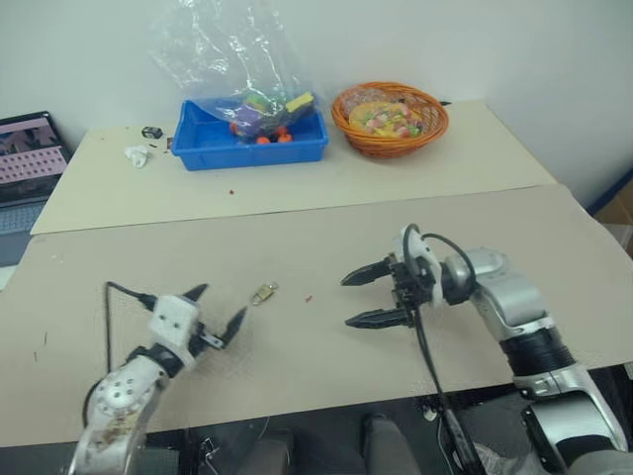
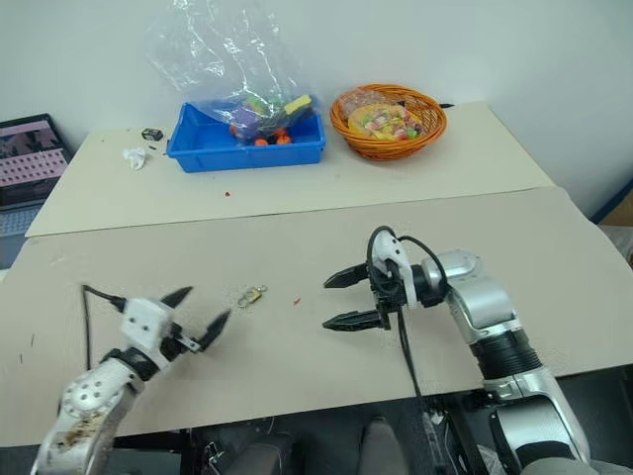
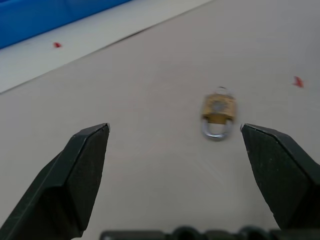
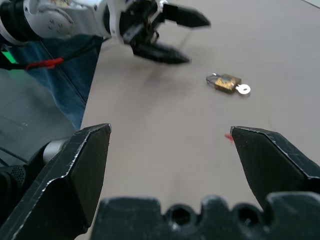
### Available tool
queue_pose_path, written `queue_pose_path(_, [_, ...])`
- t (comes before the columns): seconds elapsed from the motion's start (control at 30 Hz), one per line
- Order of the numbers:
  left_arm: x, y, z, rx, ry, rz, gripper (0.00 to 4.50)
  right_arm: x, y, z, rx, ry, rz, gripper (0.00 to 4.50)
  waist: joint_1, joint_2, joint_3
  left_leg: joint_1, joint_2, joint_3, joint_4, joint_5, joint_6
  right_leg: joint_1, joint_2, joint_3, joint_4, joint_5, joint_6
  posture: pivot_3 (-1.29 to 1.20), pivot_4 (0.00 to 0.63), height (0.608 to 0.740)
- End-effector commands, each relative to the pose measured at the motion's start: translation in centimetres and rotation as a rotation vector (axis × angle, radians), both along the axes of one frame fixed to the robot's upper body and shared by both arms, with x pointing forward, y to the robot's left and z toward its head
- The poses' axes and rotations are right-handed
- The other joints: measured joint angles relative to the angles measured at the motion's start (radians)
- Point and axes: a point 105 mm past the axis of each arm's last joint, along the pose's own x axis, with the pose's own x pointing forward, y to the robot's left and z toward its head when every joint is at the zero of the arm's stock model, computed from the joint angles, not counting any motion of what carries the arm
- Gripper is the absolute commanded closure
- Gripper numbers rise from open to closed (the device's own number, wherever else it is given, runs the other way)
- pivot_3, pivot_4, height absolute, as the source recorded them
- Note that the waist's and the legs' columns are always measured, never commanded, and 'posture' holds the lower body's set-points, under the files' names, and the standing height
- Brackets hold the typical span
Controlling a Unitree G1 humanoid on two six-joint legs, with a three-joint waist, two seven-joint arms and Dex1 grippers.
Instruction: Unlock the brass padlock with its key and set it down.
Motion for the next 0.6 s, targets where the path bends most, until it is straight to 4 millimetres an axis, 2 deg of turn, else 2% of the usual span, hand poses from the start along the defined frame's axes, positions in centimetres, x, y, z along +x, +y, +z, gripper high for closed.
queue_pose_path(0.03, [0.6,-0.8,-0.2,0.014,-0.02,-0.066,0.02,0.5,0.3,1.5,0.012,-0.084,-0.025,0.0,0.0,0.0,0.0,0.0,0.0,0.0,0.0,0.0,0.0,0.0,0.0,0.0,0.0,0.0,0.0,0.0,0.15,0.74])
queue_pose_path(0.4, [4.2,-0.5,-1.6,0.008,-0.01,-0.061,0.02,0.1,-0.2,1.9,0.013,-0.091,-0.079,0.0,0.002,0.0,0.0,0.001,0.0,0.0,0.0,0.0,0.0,0.0,0.0,-0.001,0.0,0.0,0.0,0.0,0.15,0.74])
queue_pose_path(0.6, [5.0,-1.2,-2.3,-0.036,0.024,-0.07,0.02,0.0,-0.4,1.9,0.016,-0.087,-0.101,0.0,0.008,0.001,-0.001,0.002,0.0,0.0,0.0,0.0,-0.001,0.001,-0.001,-0.001,0.001,0.0,0.0,0.0,0.15,0.74])
